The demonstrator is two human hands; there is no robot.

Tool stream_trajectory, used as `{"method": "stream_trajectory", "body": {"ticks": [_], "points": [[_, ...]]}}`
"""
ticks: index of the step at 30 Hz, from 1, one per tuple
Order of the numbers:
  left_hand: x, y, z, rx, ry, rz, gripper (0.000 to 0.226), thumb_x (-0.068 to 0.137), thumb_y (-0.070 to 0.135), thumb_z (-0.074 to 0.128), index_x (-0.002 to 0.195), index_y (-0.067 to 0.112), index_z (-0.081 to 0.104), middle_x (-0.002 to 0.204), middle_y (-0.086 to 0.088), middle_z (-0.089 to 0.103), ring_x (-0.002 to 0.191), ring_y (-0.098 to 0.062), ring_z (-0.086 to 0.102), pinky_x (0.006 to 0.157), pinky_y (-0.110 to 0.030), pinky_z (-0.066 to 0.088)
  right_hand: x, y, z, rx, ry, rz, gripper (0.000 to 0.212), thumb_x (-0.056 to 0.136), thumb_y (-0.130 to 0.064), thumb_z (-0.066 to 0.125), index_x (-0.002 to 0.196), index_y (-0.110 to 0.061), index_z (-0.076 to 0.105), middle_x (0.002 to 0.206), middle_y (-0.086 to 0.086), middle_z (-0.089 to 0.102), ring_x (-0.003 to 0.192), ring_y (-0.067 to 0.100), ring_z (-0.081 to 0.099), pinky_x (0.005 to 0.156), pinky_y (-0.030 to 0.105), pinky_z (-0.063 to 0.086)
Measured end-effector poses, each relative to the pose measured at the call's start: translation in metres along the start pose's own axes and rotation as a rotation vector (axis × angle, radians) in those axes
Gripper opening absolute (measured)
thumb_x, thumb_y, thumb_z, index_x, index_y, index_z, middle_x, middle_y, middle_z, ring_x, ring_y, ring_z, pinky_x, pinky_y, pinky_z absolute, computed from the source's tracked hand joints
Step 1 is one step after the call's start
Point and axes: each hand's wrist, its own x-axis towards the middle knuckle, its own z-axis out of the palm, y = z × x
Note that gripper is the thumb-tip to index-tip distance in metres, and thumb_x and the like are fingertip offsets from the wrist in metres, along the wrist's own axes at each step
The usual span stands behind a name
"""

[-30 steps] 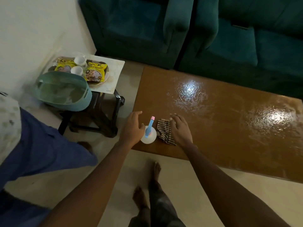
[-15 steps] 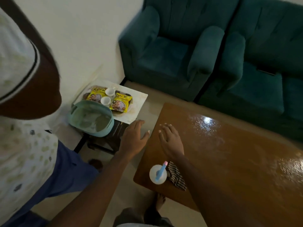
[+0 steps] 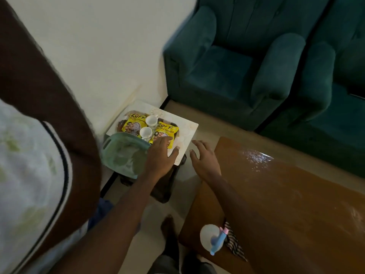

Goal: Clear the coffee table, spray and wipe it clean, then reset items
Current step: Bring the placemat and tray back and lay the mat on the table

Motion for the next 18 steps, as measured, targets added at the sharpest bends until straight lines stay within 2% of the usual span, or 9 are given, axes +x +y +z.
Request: {"method": "stream_trajectory", "body": {"ticks": [7,12,18], "points": [[0.025,-0.013,-0.009,0.000,-0.006,-0.112,0.035,0.088,0.033,0.061,0.117,0.013,0.058,0.113,-0.007,0.062,0.105,-0.025,0.058,0.085,-0.037,0.049,0.029,0.006,0.024,0.016,-0.098,-0.001,0.045,0.099,-0.030,0.049,0.143,-0.022,0.047,0.141,0.002,0.046,0.128,0.018,0.045,0.104,0.040,0.043],[0.030,-0.030,0.003,0.023,-0.034,-0.126,0.043,0.088,0.041,0.058,0.121,0.013,0.056,0.115,-0.005,0.060,0.105,-0.024,0.059,0.084,-0.039,0.051,0.040,0.014,0.031,0.018,-0.131,-0.014,0.046,0.099,-0.029,0.049,0.144,-0.022,0.046,0.143,0.002,0.045,0.131,0.018,0.042,0.106,0.039,0.041],[0.050,-0.053,0.023,0.049,-0.027,-0.141,0.040,0.089,0.033,0.064,0.123,0.014,0.057,0.118,-0.006,0.060,0.110,-0.023,0.056,0.087,-0.036,0.047,0.063,0.037,0.053,0.018,-0.172,-0.005,0.047,0.099,-0.028,0.048,0.146,-0.022,0.043,0.143,0.000,0.045,0.132,0.017,0.041,0.106,0.037,0.040]]}}
